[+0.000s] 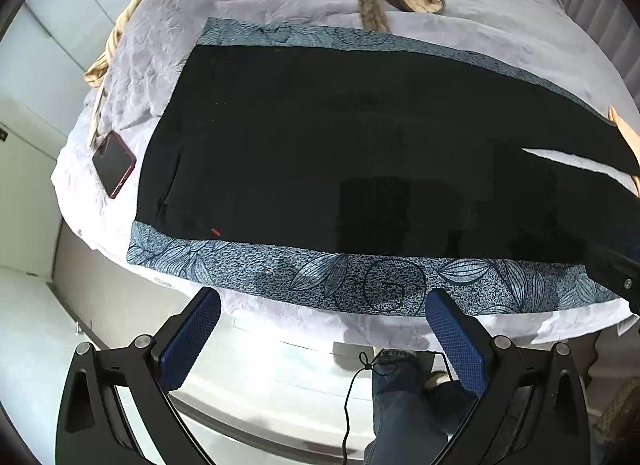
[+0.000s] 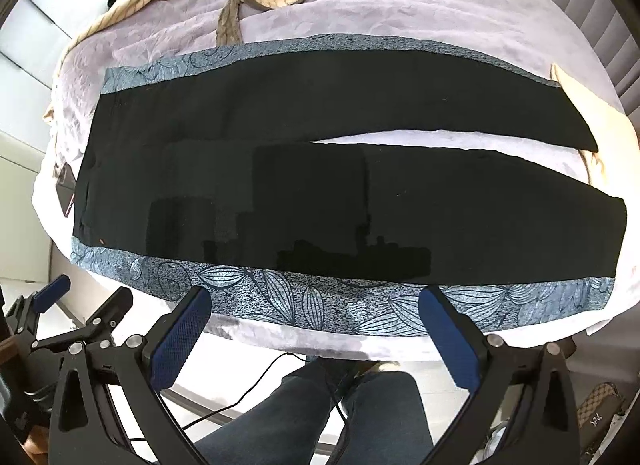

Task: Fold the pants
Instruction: 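Move both grippers toward the black trousers' patterned waistband edge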

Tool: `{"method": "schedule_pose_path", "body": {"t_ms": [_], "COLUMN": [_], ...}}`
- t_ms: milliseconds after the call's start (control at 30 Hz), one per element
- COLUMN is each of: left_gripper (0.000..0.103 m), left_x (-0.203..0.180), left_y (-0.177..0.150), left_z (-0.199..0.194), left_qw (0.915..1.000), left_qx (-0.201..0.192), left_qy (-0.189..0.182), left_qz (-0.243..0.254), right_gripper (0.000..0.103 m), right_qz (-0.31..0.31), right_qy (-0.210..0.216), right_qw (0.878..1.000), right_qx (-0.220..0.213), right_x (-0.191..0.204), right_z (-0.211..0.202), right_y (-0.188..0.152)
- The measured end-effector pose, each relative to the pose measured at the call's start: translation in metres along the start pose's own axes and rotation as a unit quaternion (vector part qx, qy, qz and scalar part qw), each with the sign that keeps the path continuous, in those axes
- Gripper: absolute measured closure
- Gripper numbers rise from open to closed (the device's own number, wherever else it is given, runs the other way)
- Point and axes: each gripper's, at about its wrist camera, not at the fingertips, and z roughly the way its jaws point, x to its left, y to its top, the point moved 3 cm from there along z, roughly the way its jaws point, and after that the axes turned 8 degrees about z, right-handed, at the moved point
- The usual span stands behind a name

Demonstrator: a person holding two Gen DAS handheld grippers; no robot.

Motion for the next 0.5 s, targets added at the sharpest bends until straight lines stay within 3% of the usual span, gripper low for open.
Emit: {"method": "schedule_pose_path", "body": {"t_ms": [500], "left_gripper": [0.0], "left_x": [0.003], "left_y": [-0.009], "left_z": [-0.015], "left_qw": [0.9997], "left_qx": [0.0], "left_qy": [0.018], "left_qz": [-0.018], "right_gripper": [0.0], "right_qz": [-0.014], "right_qy": [0.001], "right_qw": [1.0], "right_qx": [-0.017], "right_x": [-0.007], "right_z": [-0.017], "right_y": [-0.008]}}
